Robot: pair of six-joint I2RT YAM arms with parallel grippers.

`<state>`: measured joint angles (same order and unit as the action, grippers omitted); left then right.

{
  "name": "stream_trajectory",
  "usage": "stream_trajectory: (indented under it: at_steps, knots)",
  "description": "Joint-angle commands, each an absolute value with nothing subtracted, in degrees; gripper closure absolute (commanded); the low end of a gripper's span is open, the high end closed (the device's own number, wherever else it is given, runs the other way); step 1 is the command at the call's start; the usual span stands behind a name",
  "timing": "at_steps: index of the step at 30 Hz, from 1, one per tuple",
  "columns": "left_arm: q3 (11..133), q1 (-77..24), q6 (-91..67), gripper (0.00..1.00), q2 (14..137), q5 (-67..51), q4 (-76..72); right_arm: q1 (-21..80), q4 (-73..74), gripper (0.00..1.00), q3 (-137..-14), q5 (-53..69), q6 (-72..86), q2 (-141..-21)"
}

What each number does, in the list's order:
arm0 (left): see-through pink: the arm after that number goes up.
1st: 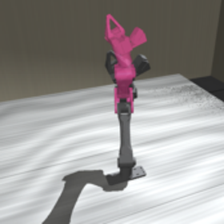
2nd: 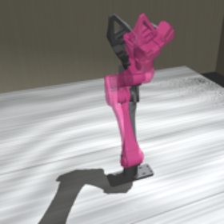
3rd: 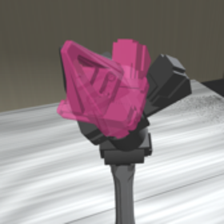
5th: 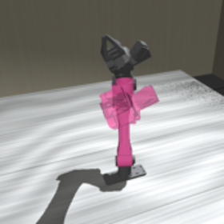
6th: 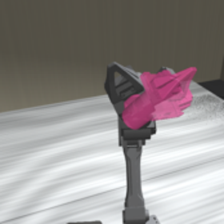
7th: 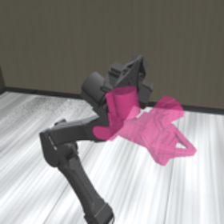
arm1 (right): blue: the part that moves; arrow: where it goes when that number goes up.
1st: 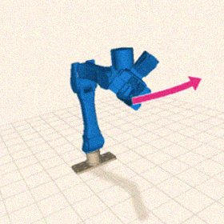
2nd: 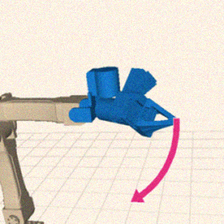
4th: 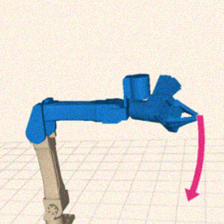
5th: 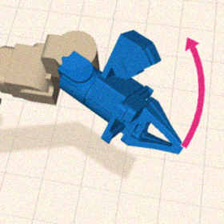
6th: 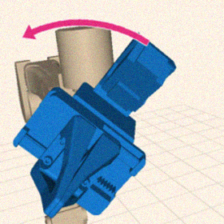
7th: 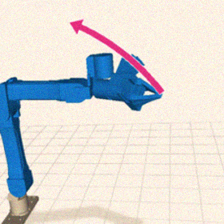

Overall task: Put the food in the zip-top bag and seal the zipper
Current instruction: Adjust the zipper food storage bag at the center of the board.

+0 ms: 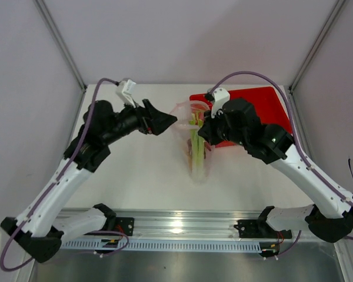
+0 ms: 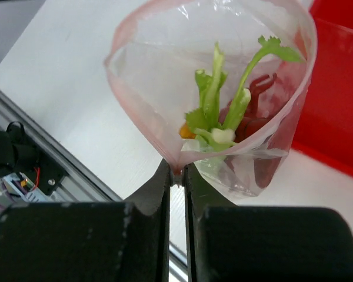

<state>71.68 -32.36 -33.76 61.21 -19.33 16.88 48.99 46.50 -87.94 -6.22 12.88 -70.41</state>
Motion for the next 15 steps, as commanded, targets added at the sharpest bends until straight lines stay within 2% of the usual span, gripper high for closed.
stream_trajectory:
  at_steps: [1, 7, 12, 15]
  knots:
    - [68.83, -31.82, -28.57, 0.0, 53.72, -9.77, 18.98, 48.96, 42.28, 1.0, -93.16, 2.63, 3.79, -72.33]
    - [66.36, -31.9, -19.18, 0.01, 45.27, -9.49, 18.11, 49.83, 43.24, 1.0, -99.39, 14.13, -0.61, -75.58]
    - [62.5, -31.9, -12.93, 0.01, 40.62, -16.76, 13.19, 50.62, 50.86, 1.0, -105.19, 21.08, -2.55, -78.57]
    - [62.75, -31.82, -10.29, 0.06, 40.43, -21.51, 12.04, 51.85, 55.97, 1.0, -105.91, 23.11, -2.99, -79.8]
